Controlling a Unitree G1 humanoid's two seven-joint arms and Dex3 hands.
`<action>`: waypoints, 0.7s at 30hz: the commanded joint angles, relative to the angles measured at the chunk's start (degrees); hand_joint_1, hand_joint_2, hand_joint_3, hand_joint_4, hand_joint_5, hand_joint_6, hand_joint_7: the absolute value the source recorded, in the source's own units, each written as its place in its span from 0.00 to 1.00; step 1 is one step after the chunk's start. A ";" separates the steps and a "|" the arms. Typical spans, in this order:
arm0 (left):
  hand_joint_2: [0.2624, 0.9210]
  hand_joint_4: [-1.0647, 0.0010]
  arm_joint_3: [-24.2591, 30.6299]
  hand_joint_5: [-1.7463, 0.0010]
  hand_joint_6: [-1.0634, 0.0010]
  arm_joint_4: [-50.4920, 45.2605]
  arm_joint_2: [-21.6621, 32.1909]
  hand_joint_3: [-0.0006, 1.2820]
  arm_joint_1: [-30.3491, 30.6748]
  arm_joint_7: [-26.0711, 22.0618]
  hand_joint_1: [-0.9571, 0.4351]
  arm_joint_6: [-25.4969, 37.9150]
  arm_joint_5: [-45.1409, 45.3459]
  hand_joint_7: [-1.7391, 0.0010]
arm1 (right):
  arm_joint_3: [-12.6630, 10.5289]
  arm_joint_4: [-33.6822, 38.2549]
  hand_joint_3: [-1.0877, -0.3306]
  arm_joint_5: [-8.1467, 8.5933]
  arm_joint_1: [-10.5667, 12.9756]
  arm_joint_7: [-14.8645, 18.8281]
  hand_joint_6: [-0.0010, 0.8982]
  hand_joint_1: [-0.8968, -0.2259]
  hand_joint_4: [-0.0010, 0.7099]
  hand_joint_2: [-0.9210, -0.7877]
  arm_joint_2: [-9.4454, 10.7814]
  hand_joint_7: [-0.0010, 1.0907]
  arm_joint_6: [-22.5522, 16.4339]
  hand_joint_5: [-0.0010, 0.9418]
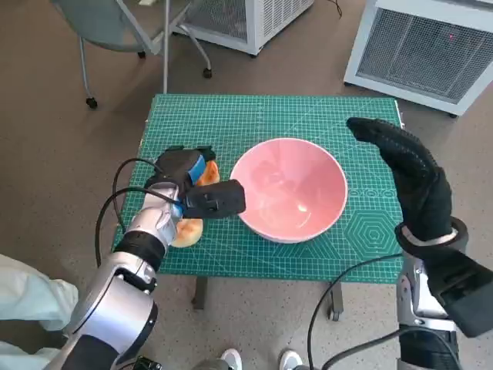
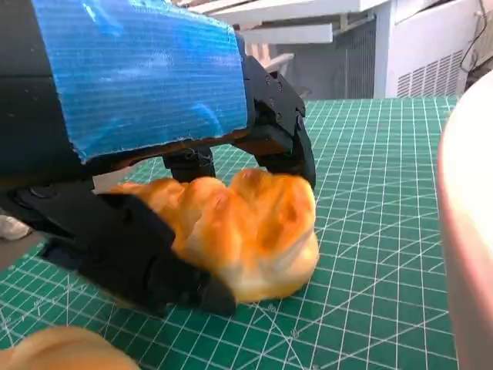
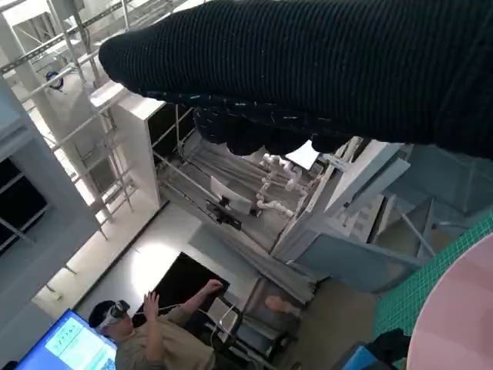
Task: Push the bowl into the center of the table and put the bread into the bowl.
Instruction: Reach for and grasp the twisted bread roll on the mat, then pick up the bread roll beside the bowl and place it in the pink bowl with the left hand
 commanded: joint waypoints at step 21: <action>1.00 0.43 0.67 0.19 0.35 0.70 1.48 0.07 0.62 -2.30 0.69 0.38 -0.18 0.46 | 0.24 0.31 0.48 0.87 1.39 0.29 0.00 0.45 0.16 0.00 0.45 0.30 0.96 0.00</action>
